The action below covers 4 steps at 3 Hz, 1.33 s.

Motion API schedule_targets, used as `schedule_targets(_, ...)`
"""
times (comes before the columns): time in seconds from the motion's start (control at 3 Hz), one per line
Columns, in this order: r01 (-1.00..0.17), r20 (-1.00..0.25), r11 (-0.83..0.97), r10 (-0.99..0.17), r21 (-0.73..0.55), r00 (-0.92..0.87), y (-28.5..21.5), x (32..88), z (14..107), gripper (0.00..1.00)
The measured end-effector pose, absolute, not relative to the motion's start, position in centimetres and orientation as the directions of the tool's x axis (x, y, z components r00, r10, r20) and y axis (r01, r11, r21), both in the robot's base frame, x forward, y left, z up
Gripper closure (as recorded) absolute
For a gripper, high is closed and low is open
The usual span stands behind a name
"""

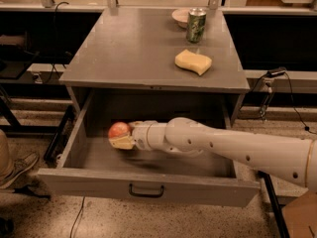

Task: Place apple into top drawer

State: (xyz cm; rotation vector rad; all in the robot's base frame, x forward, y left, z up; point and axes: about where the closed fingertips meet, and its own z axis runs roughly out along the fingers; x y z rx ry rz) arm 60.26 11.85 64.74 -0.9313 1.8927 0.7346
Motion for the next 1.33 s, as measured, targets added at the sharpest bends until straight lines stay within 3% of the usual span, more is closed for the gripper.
schedule_targets(0.33,-0.840,-0.890,0.528,-0.313,0.126,-0.330,12.3,60.4,64.5,0.14)
schedule_targets(0.67,-0.844,-0.901,0.521,-0.297,0.124,-0.315,11.9,60.6,65.3,0.00)
schedule_targets(1.33,-0.833,-0.926,0.544,-0.253,0.103,-0.280,7.4,60.3,69.6,0.00)
